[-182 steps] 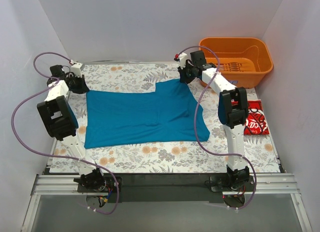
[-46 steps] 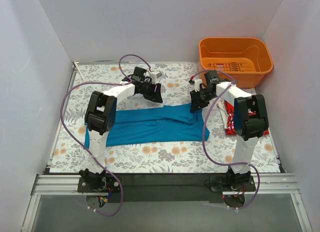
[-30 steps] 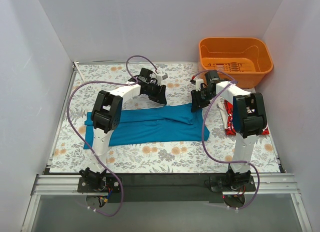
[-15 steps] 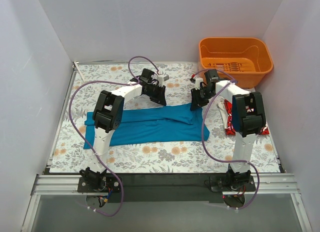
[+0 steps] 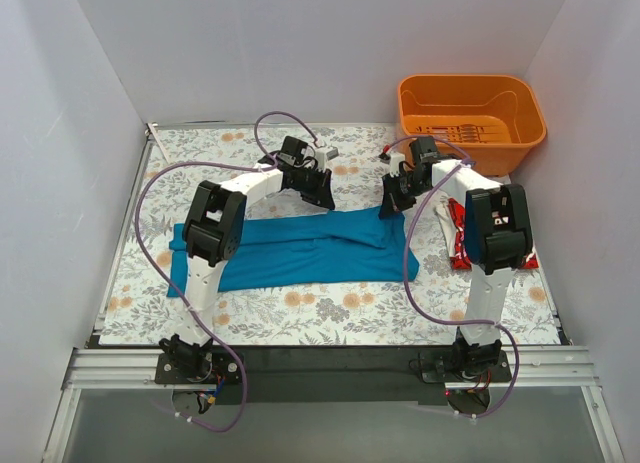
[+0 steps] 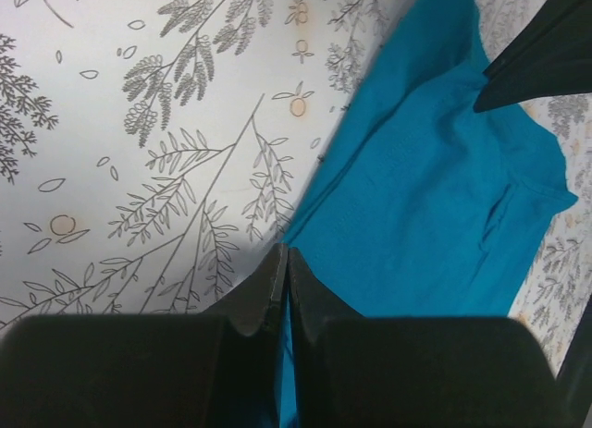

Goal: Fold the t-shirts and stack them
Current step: Fold the tshirt

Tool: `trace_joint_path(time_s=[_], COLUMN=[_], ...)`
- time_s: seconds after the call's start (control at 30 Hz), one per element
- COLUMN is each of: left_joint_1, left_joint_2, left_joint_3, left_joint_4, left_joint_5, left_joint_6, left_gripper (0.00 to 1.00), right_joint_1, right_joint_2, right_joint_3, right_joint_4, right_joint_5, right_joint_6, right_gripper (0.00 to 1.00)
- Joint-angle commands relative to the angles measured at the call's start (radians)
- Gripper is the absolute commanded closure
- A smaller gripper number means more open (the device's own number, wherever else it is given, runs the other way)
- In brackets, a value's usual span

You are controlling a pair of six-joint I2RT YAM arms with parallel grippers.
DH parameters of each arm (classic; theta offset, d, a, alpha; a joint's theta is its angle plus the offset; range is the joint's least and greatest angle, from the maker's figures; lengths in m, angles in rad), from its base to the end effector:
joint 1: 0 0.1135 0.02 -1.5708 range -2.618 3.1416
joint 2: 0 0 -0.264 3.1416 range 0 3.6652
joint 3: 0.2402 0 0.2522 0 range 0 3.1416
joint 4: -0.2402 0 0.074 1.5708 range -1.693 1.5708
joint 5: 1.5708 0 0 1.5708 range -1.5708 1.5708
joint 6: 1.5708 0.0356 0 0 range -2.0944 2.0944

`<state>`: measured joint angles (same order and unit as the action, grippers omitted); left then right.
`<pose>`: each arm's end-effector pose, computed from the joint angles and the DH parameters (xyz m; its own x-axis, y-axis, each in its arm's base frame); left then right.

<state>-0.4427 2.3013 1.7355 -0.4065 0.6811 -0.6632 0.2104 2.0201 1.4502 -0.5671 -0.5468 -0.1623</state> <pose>0.4353 -0.2312 0.1455 -0.9905 -0.0597 -0.1237 0.0553 0.6513 -0.7568 0.4041 0.1052 0.1749 -0.8123 -0.3146 -0.4910 -0.5304 0.7487 0.3977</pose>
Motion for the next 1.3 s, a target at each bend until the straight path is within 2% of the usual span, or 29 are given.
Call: trace_joint_path(time_s=[0.0,0.6,0.97,1.27], left_joint_1=[-0.007,-0.01,-0.017,-0.073], left_joint_2=[-0.14,-0.425,-0.568,-0.629], left_joint_3=[-0.036,-0.438,-0.612,-0.743], left_joint_4=[0.055,0.138,0.133,0.13], left_joint_5=[0.051,0.136,0.161,0.164], left_joint_6=[-0.009,-0.046,-0.042,-0.068], left_gripper=[1.0,1.0,1.0,1.0], right_joint_1=[-0.005,0.009,0.049,0.064], right_joint_2=[-0.093,-0.259,-0.343,-0.359], right_joint_3=[-0.013,-0.249,-0.344,-0.393], right_joint_4=[0.009,-0.027,-0.051,-0.063], right_joint_5=[-0.053,-0.142,-0.137,-0.124], right_joint_6=[-0.016,-0.126,-0.226,-0.255], right_gripper=[0.99,0.99,0.99,0.99])
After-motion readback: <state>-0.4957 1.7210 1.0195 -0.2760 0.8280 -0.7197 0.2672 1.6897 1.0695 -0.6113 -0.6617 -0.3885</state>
